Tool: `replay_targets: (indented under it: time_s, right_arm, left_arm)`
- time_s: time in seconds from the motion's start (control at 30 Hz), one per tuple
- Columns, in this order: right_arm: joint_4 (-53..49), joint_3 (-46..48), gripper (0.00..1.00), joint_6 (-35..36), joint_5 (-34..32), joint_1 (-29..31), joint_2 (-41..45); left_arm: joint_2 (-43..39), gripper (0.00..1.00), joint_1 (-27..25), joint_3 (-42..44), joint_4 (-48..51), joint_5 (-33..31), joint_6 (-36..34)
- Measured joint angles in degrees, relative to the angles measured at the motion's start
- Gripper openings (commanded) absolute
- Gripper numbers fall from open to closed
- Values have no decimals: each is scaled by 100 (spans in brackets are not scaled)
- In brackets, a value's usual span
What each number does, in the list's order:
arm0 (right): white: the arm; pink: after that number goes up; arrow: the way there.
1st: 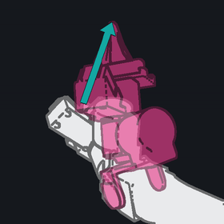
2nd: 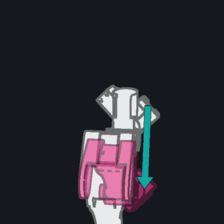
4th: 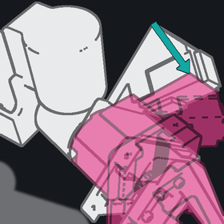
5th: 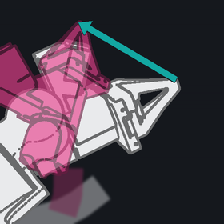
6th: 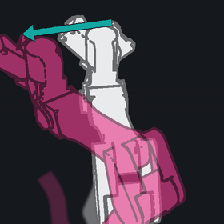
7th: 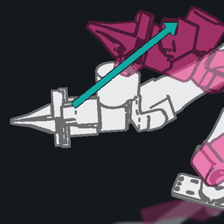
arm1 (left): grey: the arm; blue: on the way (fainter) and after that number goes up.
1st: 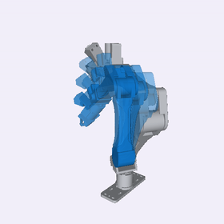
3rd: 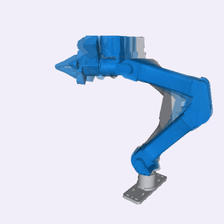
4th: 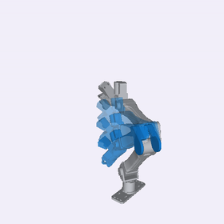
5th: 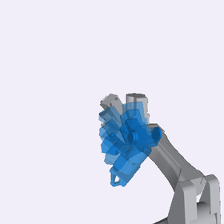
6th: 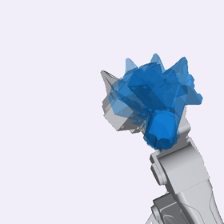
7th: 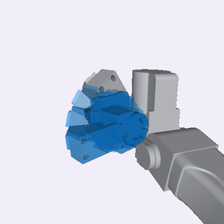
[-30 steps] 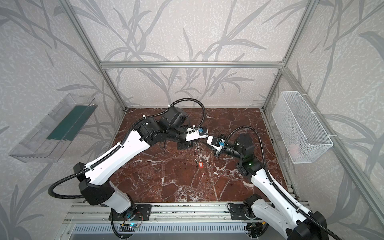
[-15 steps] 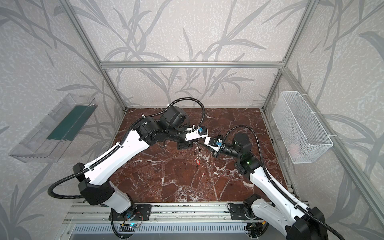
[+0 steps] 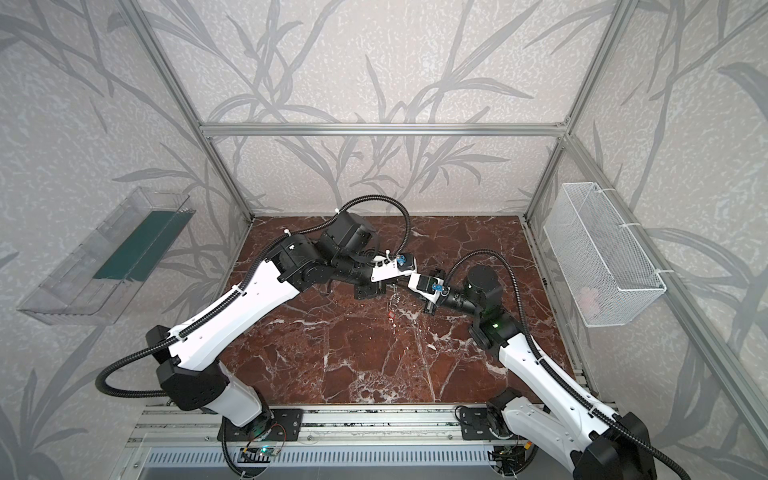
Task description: Put the keys on the keyring
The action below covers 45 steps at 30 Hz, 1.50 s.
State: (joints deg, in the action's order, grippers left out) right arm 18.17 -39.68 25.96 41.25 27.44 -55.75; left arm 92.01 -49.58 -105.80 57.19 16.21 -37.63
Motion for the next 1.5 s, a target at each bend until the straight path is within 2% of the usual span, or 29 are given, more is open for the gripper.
replay_targets:
  time_s: [0.17, 0.23, 0.33, 0.47, 0.63, 0.77, 1.1, 1.33, 1.5]
  right_arm:
    - [-11, 0, 0, 37, 85, -7, -22]
    - [-7, 0, 0, 39, 81, -7, -22]
    - [-7, 0, 0, -26, 79, 0, -24]
    - [160, 20, 0, -273, 50, 0, -26]
    - [503, 39, 0, -597, 13, 0, -66]
    - [758, 42, 0, -807, 15, 0, -138]
    - [1252, 42, 0, -1270, -68, 0, -240]
    - [1578, 42, 0, -1497, -133, 0, -267]
    - [1781, 42, 0, -1659, -225, 0, -343]
  left_arm:
    - [-2, 2, 7, 4, 63, -20, -11]
    - [-20, 19, 7, 33, 22, -42, -4]
    - [-205, 33, 9, 415, -382, -188, 74]
    - [-833, 39, 155, 1493, -1246, -356, 378]
    - [-1766, 40, 529, 2660, -2389, -365, 1019]
    - [-2100, 34, 608, 3115, -3185, -203, 1497]
    - [-2107, 33, 608, 3816, -4468, 409, 2400]
    - [-1982, 26, 608, 3891, -4955, 584, 2728]
    - [-1840, 28, 605, 3891, -5132, 623, 2833]
